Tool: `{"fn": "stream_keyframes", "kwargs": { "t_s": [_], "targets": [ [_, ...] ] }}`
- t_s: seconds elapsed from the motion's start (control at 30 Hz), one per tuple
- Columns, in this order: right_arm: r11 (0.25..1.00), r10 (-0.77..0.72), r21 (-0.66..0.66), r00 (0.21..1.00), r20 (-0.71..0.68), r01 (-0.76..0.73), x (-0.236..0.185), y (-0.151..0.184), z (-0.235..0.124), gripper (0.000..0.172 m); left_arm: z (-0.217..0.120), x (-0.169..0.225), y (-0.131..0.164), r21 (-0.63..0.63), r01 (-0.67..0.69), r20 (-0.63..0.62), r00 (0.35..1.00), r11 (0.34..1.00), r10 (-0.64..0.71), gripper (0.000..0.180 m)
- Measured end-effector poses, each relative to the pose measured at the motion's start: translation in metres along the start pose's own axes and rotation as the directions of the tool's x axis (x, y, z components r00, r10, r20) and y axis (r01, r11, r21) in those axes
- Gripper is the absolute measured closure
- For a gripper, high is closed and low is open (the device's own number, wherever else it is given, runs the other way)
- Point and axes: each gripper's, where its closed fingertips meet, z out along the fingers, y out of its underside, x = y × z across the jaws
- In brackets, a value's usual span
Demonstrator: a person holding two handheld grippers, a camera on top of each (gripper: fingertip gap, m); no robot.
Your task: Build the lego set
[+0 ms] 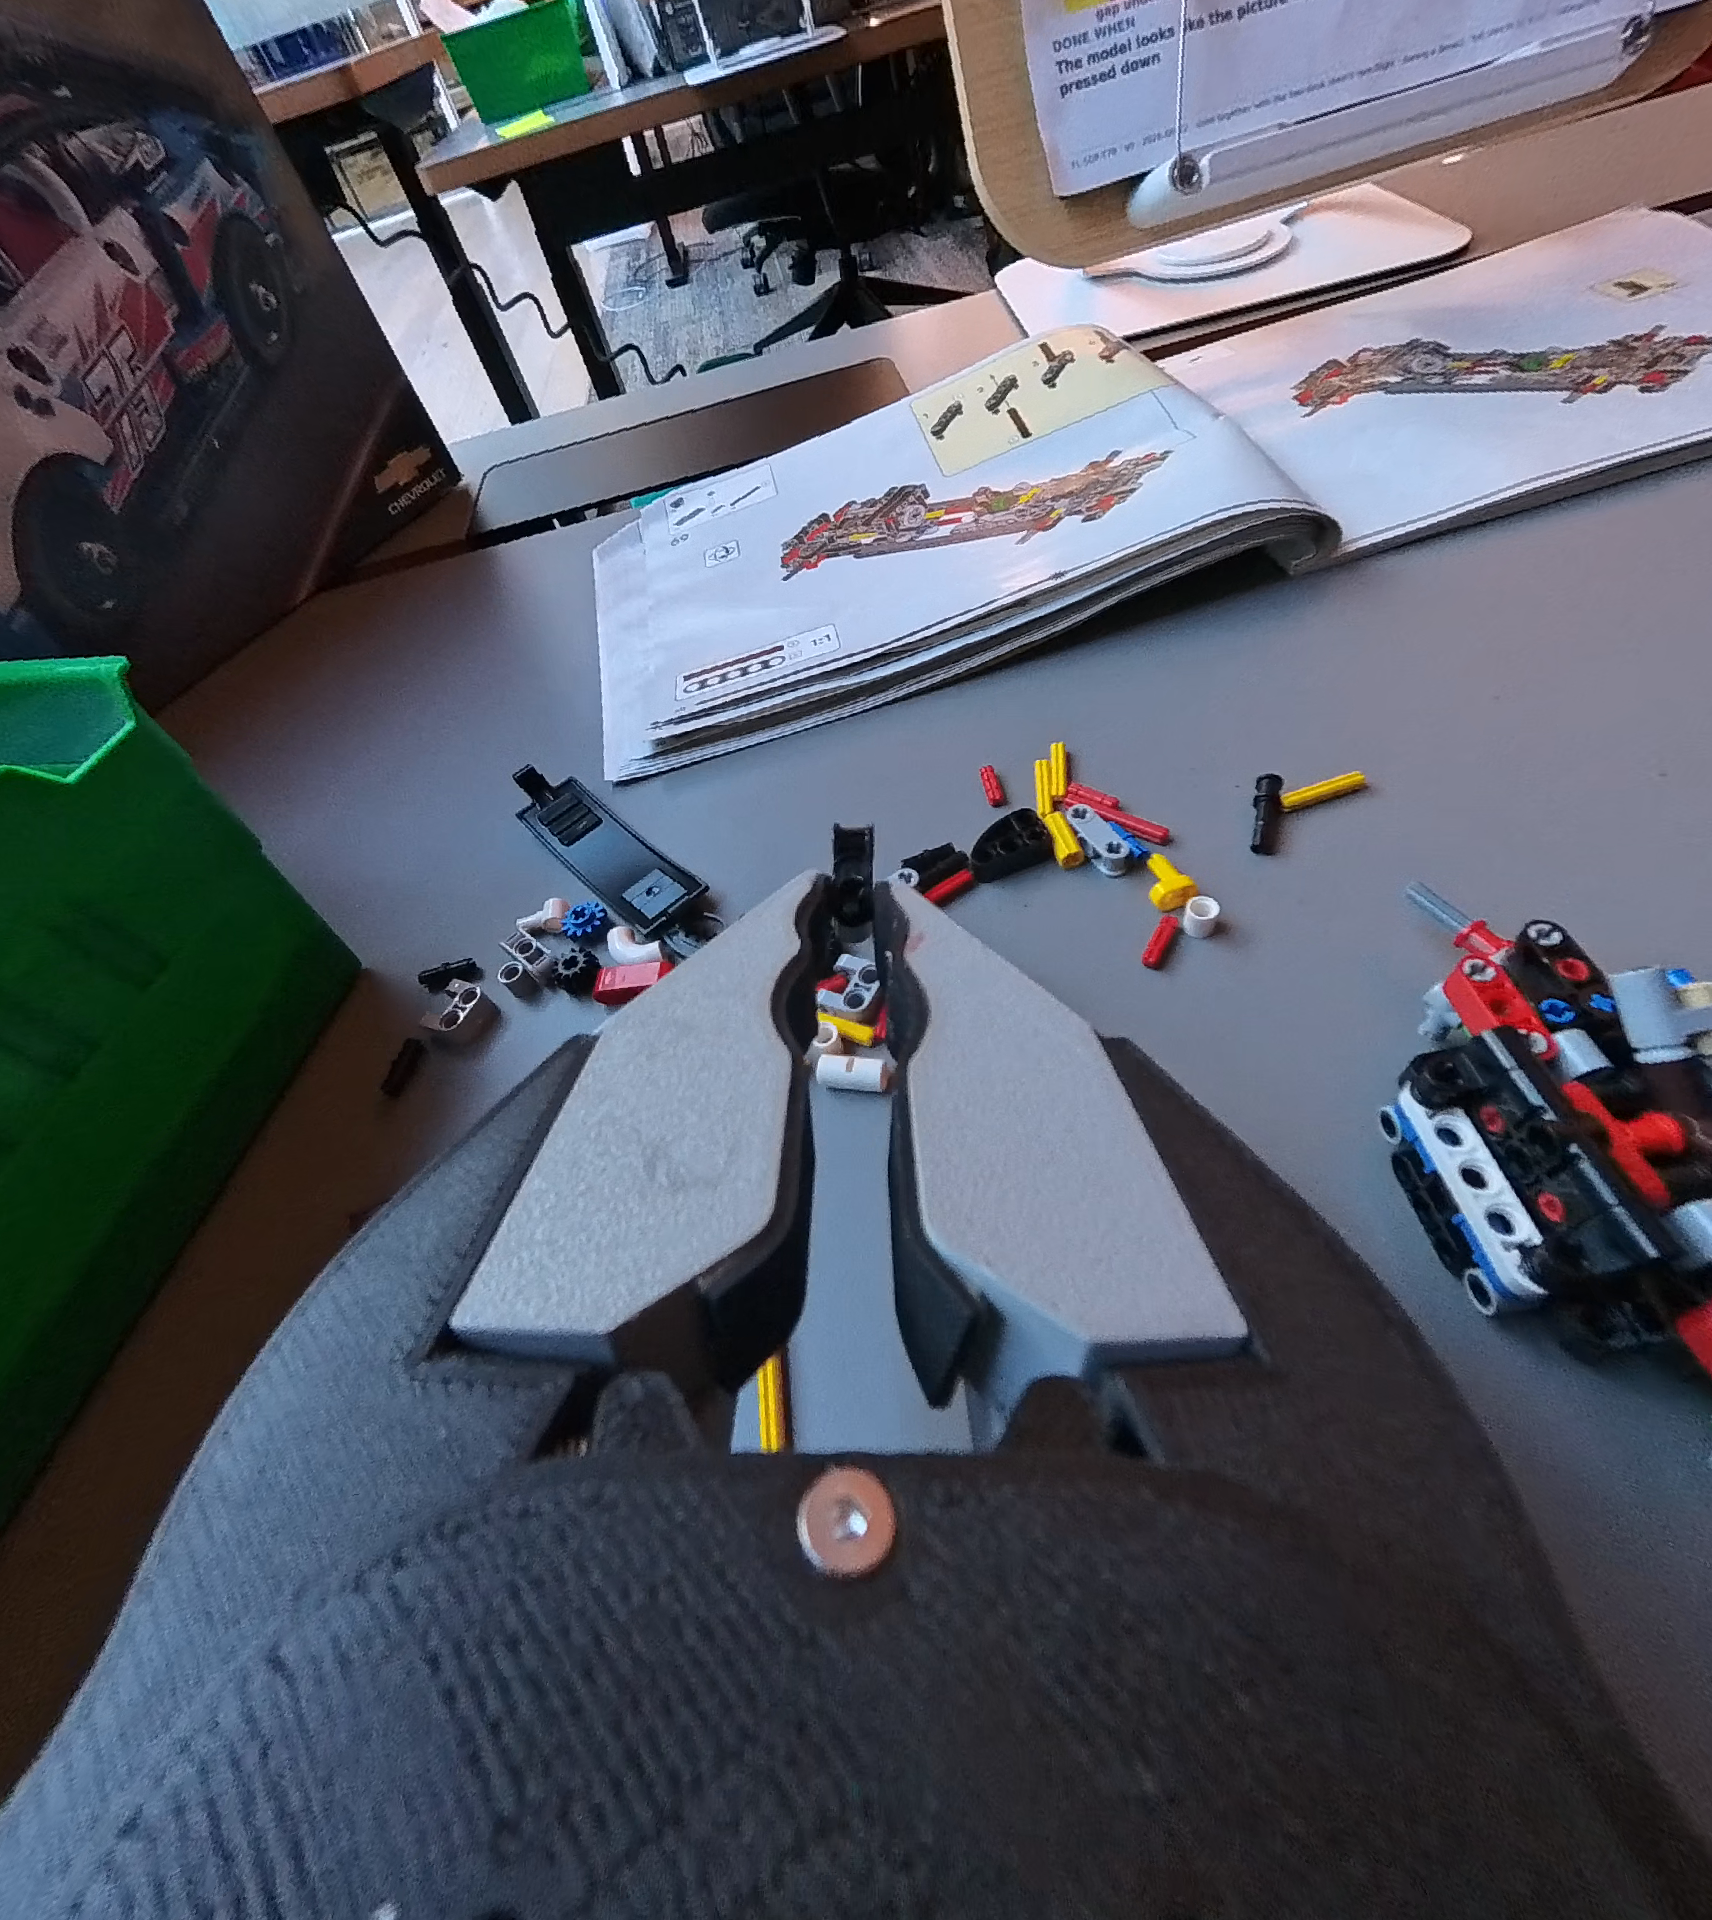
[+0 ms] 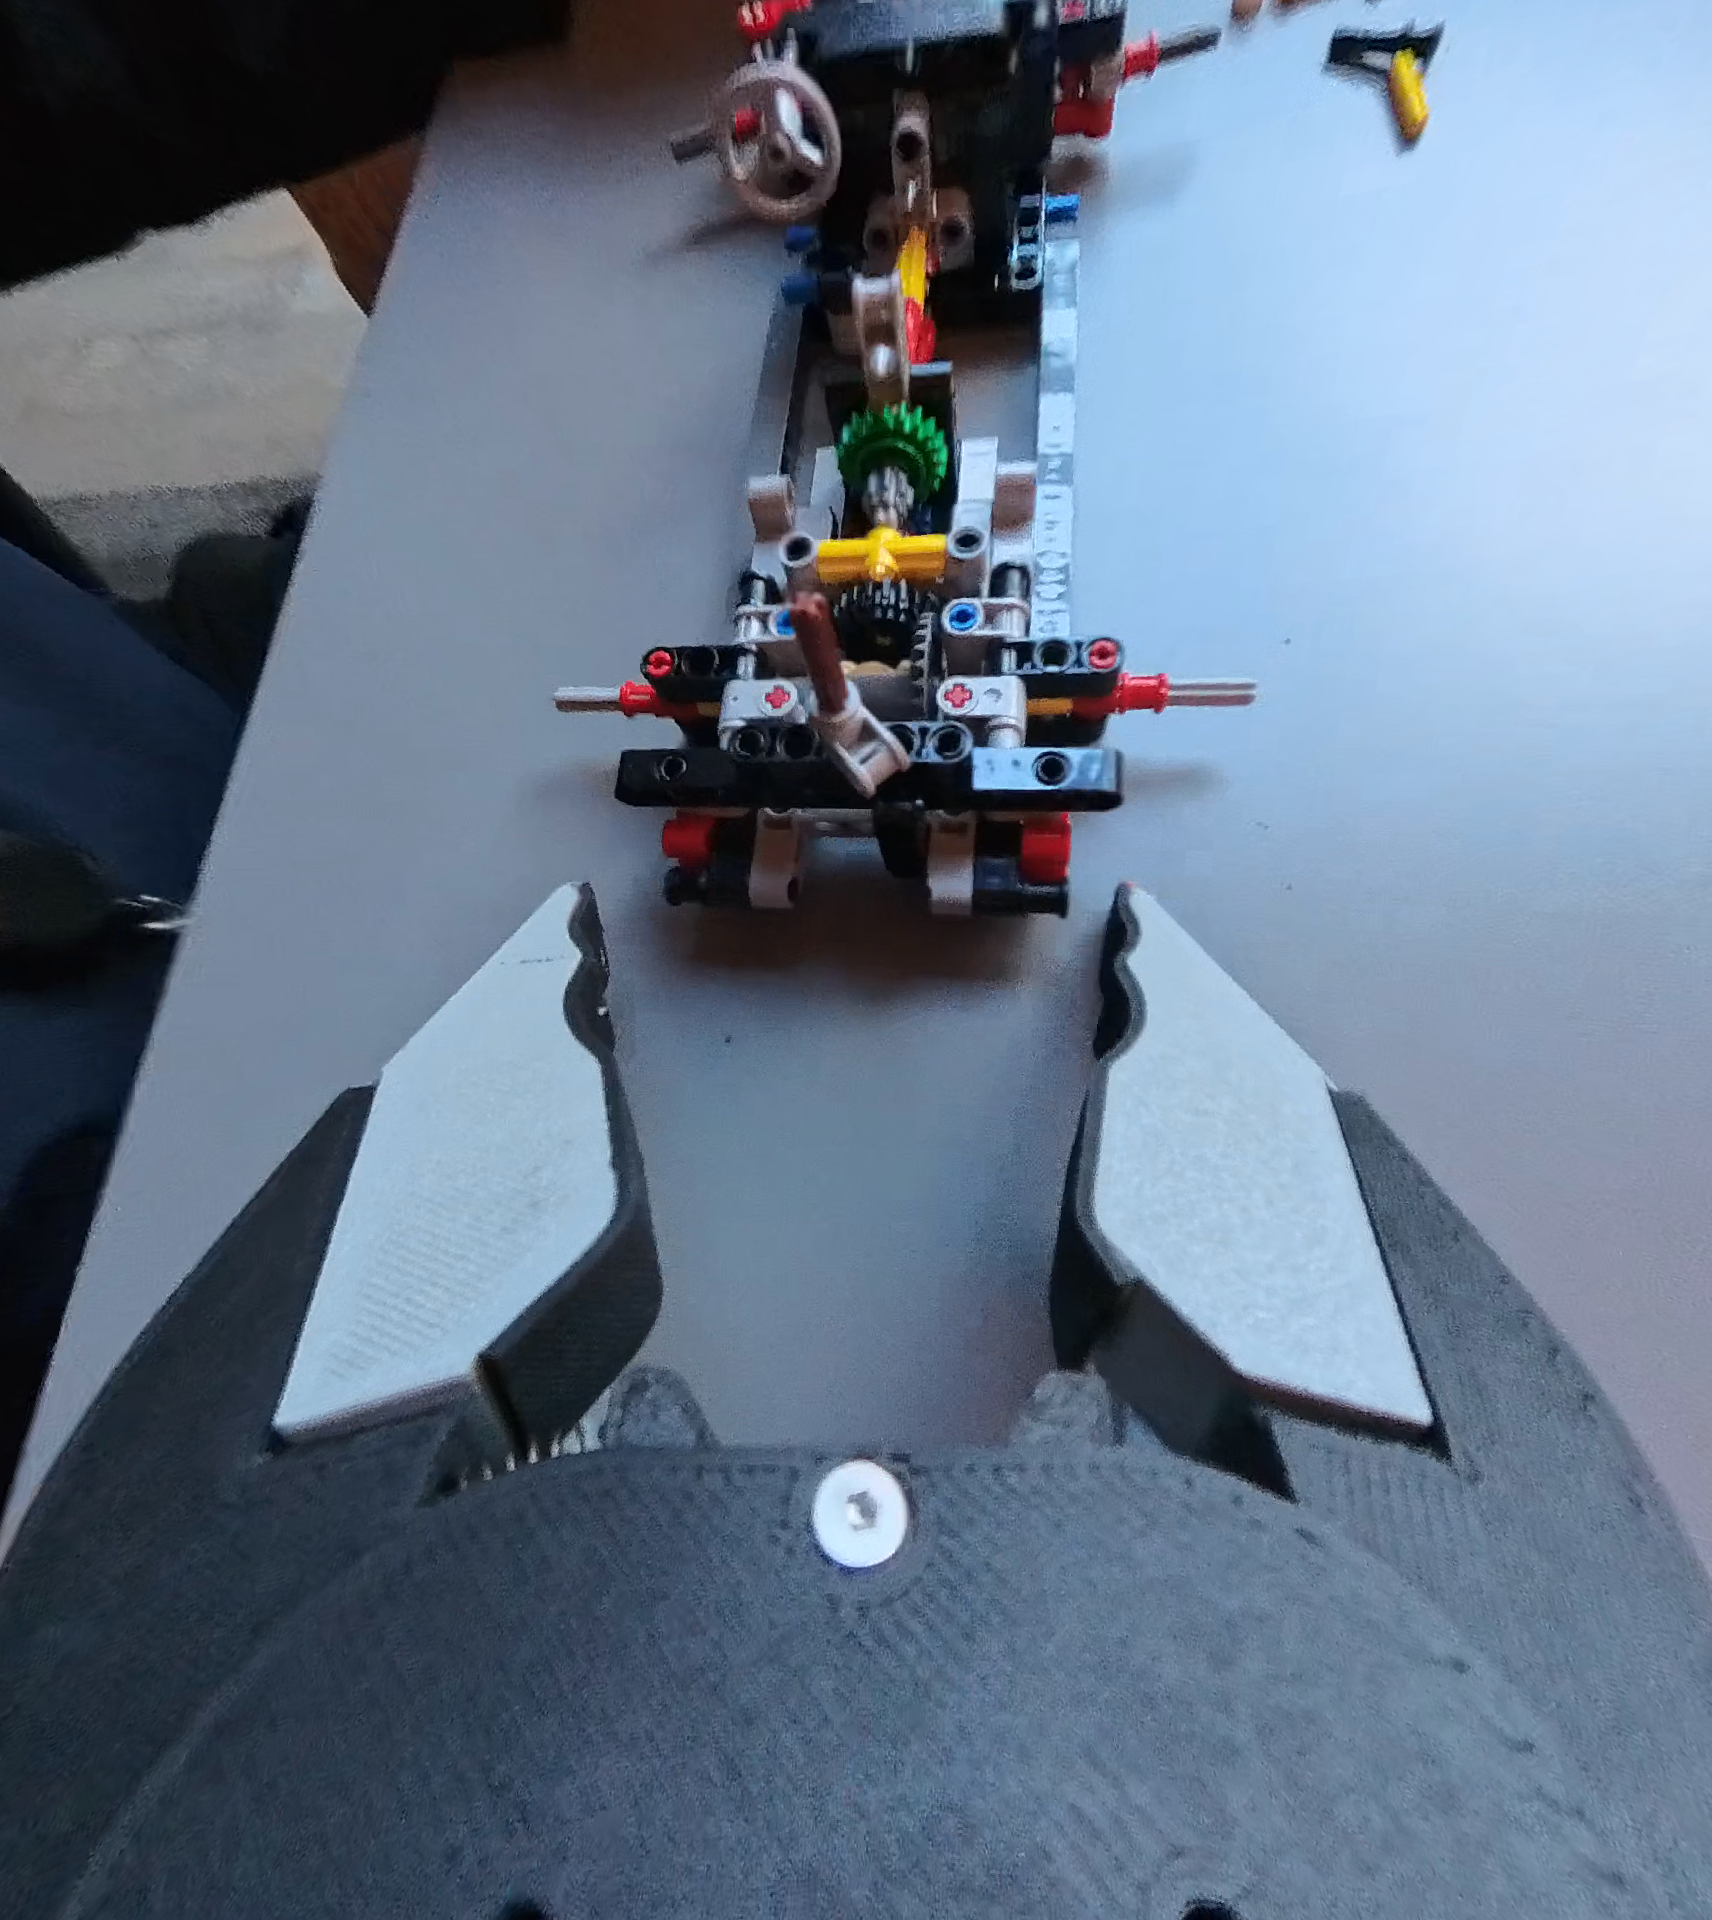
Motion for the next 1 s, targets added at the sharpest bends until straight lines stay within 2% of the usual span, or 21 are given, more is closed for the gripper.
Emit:
{"fn": "stream_keyframes", "kwargs": {
  "t_s": [0.1, 0.2, 0.27, 0.4, 0.5, 0.63, 0.83, 1.0],
  "targets": [
    [0.997, -0.071, -0.048, 0.993, -0.089, 0.067, 0.005, 0.002, 0.007, 0.091, -0.001, 0.001, -0.001, 0.007, 0.009, -0.009, 1.000, 1.000, -0.008, 0.175],
    [0.995, -0.090, -0.058, 0.992, -0.090, 0.085, 0.005, -0.001, 0.011, 0.094, -0.001, 0.001, -0.002, 0.015, 0.019, -0.017, 1.000, 1.000, -0.019, 0.175],
    [0.999, -0.032, -0.040, 0.998, -0.045, 0.030, 0.004, -0.005, 0.011, 0.094, -0.002, 0.001, -0.003, 0.023, 0.024, -0.019, 1.000, 0.999, -0.024, 0.175],
    [0.982, 0.190, -0.009, 0.976, 0.107, -0.191, 0.004, -0.019, 0.006, 0.094, -0.004, 0.000, -0.004, 0.034, 0.040, -0.025, 0.999, 0.999, -0.039, 0.175],
    [0.939, 0.344, -0.052, 0.918, 0.200, -0.340, 0.006, -0.030, 0.000, 0.094, -0.006, 0.000, -0.004, 0.039, 0.054, -0.029, 0.998, 0.998, -0.053, 0.175],
    [0.860, 0.510, -0.181, 0.809, 0.292, -0.477, 0.002, -0.039, -0.009, 0.094, -0.007, -0.002, -0.005, 0.049, 0.078, -0.036, 0.996, 0.996, -0.076, 0.175],
    [0.674, 0.732, -0.336, 0.536, 0.421, -0.658, -0.001, -0.066, -0.030, 0.092, -0.010, -0.005, -0.006, 0.064, 0.118, -0.050, 0.992, 0.991, -0.115, 0.175],
    [0.621, 0.777, -0.385, 0.471, 0.417, -0.683, 0.001, -0.081, -0.044, 0.093, -0.012, -0.006, -0.007, 0.075, 0.135, -0.060, 0.990, 0.988, -0.130, 0.175]
  ]
}}
